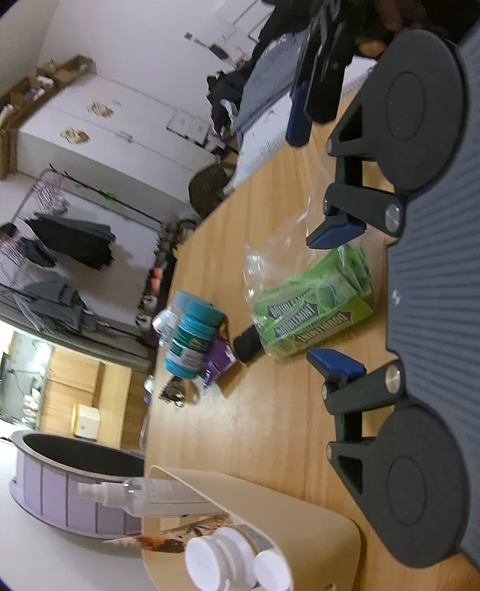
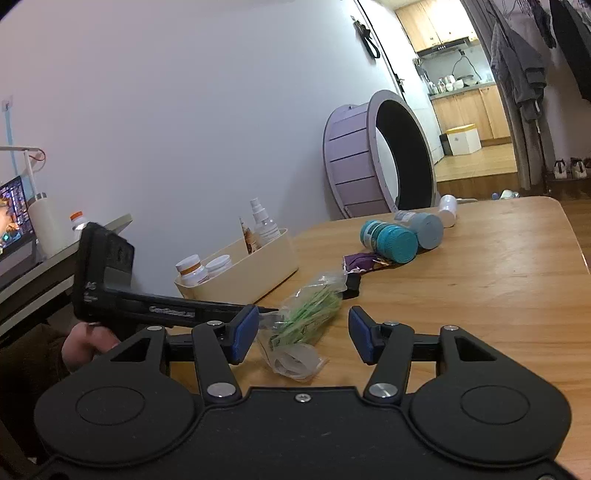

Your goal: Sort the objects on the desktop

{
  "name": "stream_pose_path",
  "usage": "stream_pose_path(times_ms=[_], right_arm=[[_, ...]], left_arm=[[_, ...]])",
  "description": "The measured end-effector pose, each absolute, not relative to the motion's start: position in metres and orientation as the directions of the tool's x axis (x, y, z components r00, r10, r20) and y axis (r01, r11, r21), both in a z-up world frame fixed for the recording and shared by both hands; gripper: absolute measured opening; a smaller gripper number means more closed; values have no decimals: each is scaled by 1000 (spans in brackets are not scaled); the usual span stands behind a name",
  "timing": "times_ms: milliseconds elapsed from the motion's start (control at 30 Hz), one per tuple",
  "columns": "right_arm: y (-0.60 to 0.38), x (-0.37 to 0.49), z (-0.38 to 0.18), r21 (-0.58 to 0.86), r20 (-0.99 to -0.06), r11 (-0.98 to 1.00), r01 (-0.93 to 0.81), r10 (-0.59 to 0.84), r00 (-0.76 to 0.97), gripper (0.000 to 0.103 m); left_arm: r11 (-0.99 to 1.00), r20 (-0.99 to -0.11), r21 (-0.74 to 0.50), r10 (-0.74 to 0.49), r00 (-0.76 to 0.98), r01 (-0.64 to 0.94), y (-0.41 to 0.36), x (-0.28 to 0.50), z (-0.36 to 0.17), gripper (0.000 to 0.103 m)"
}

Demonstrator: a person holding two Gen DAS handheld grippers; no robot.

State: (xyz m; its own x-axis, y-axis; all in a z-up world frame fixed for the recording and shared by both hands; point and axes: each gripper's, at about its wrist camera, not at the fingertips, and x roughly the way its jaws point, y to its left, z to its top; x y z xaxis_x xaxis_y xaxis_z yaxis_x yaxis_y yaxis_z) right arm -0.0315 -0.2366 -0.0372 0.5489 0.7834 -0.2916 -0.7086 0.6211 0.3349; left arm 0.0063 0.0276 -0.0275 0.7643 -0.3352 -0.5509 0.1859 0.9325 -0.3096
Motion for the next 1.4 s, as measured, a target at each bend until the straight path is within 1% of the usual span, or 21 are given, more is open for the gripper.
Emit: stream_pose_path(times_ms=[133,233,300,333,367,400,433,467,567,733,800,867,1000,1133,1267,1400], right_arm=[[-241,-34,-36,332,-264,624,-708,782,565,61],[-247,-32,-35,351,-247,630,-693,776,581,62],[-251,-32,-35,358,-241,635,-684,771,590,62],[-253,-31,-35,362,-238,638,-680,768,594,63],[-254,-31,-35,365,-235,641,-675,765,599,63],[-256,-31,-35,369,-232,643,-671,763,604,63],[-258,-31,-35,372,-229,644,-669,762,606,63],[-259,-31,-35,377,-225,642,-668,763,606,63],[-260,-30,-34,387,-216,641,-663,762,610,63],[-259,-29,-34,399,-206,632,-664,768,607,63],[-258,-29,-35,399,-208,632,-664,768,606,63],[-258,-29,-35,402,-207,629,-665,770,604,63],[-256,-29,-36,414,-204,622,-665,775,598,63],[-255,-27,-37,416,-205,618,-667,779,593,63],[-253,-27,-37,420,-207,617,-665,779,592,63],[-251,-26,-37,423,-210,617,-664,779,590,63]], left_arm=[[937,-582,-307,-321,747,163,23,14,-35,59],[943,-605,-288,-314,732,166,14,17,-39,60],[952,-606,-245,-298,738,183,5,15,-41,59],[955,-604,-223,-291,742,193,2,13,-41,57],[958,-599,-203,-286,748,203,-1,12,-42,48],[960,-593,-182,-281,755,214,-4,10,-43,43],[961,-586,-163,-275,762,221,-6,8,-43,34],[963,-579,-145,-268,770,226,-7,6,-42,29],[963,-554,-142,-269,788,228,-4,0,-37,23],[972,-485,-127,-236,842,200,12,-16,-15,19],[976,-454,-121,-215,865,179,24,-23,0,10],[982,-423,-114,-186,887,152,40,-28,15,7],[993,-363,-79,-115,925,92,72,-38,46,7],[998,-331,-43,-52,942,40,94,-40,70,6],[998,-323,-32,-62,944,54,98,-44,80,6],[998,-330,-34,-67,942,59,95,-46,76,6]])
